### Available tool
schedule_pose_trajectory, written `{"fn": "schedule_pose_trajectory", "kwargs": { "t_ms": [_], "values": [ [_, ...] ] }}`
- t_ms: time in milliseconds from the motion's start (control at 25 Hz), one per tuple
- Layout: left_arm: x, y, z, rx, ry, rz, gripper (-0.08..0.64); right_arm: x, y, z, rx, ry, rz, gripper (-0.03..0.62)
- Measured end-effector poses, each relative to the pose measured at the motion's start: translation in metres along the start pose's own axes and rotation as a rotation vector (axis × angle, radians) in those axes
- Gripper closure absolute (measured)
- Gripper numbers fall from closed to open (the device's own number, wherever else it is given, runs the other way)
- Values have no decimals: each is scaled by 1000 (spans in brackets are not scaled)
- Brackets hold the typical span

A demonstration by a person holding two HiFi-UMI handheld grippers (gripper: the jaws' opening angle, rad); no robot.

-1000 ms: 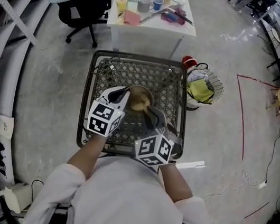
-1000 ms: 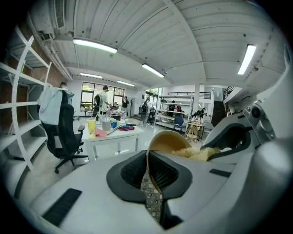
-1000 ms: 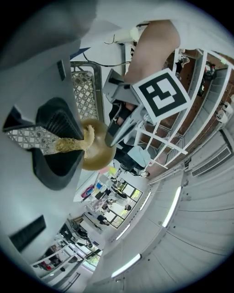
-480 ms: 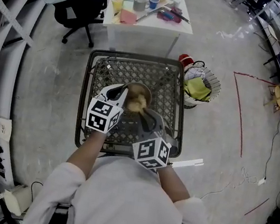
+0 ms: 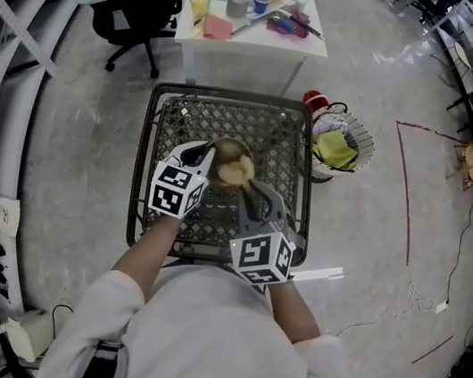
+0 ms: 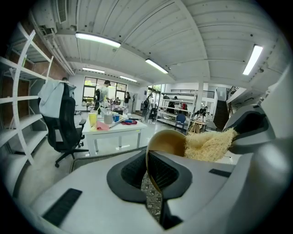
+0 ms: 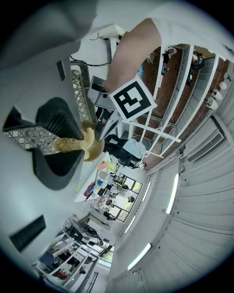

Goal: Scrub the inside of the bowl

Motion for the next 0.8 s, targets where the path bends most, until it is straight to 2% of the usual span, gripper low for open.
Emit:
{"fn": "schedule_pose_trajectory", "kwargs": {
  "t_ms": [440,800],
  "values": [
    [37,44,24,-131,-13,133,520,8,17,-10,55,5,44,508],
    [81,86,43,-216,-13,260,520,14,45,-13,121,2,136,508]
  ]
}}
Point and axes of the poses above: the fingertips, and each gripper's own axes: x forward along the fingers, z to its left, y out of its underside, the point moved 7 cm from there along -x, backward along the fingers, and after that the axes turned 1 degree about -y, right-handed, at the moved point
